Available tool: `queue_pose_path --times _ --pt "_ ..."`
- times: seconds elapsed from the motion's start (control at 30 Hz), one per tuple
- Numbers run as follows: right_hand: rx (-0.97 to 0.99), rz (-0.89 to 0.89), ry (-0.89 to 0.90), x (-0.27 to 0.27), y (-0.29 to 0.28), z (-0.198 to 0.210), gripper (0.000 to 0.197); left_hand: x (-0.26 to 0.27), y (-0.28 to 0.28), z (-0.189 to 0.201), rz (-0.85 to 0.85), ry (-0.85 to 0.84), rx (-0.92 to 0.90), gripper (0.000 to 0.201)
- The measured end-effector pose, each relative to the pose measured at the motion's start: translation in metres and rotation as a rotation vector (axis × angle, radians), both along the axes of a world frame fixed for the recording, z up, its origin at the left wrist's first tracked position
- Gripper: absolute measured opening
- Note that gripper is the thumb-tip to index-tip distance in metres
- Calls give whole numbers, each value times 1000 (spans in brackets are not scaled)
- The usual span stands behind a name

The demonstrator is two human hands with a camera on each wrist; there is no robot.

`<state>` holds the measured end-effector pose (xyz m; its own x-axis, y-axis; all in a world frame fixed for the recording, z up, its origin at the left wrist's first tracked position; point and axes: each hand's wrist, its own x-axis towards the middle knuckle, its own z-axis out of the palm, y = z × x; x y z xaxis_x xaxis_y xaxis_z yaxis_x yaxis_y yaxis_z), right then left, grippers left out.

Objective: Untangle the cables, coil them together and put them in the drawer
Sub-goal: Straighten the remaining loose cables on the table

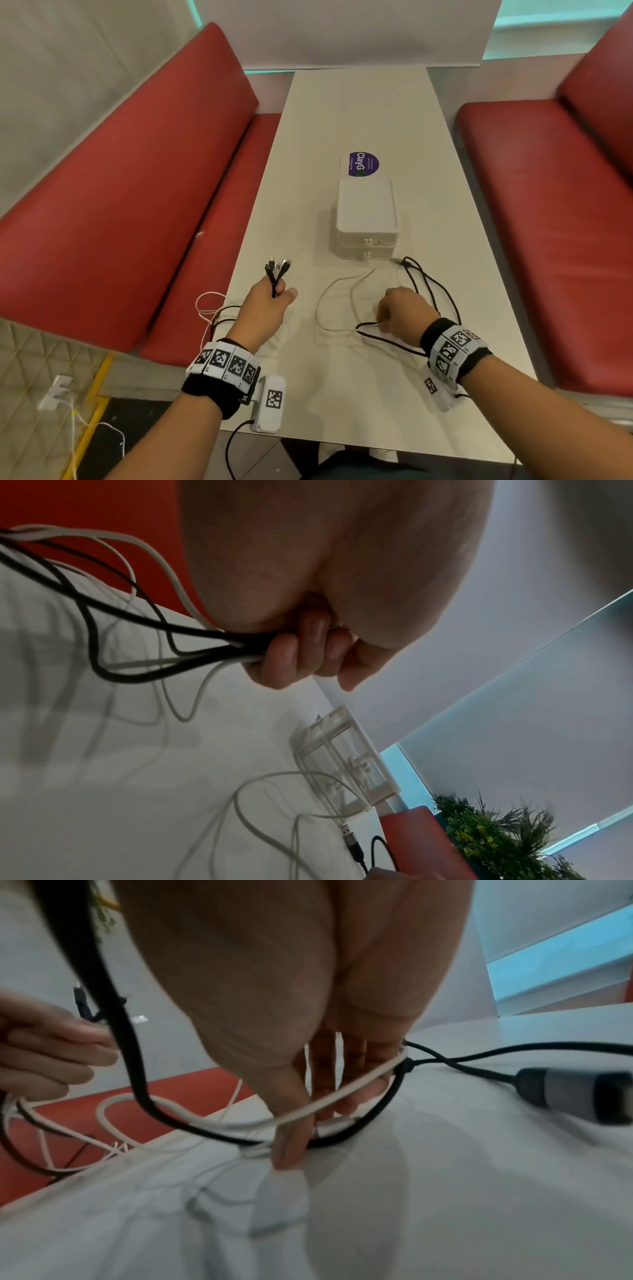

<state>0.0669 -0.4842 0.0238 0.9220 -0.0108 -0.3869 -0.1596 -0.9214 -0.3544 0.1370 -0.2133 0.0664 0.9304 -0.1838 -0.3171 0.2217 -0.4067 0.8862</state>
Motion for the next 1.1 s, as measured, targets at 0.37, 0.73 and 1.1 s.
queue_pose_path --times 0.37,0.73,1.1 --pt "-97 2 -781 13 -21 81 43 -7 -24 39 -75 -9 -337 28" --pt "537 85 -426 4 20 112 28 -20 -55 46 -140 -71 -472 36" --pt "702 -87 -645 8 28 110 29 -20 -59 31 -172 100 -478 31"
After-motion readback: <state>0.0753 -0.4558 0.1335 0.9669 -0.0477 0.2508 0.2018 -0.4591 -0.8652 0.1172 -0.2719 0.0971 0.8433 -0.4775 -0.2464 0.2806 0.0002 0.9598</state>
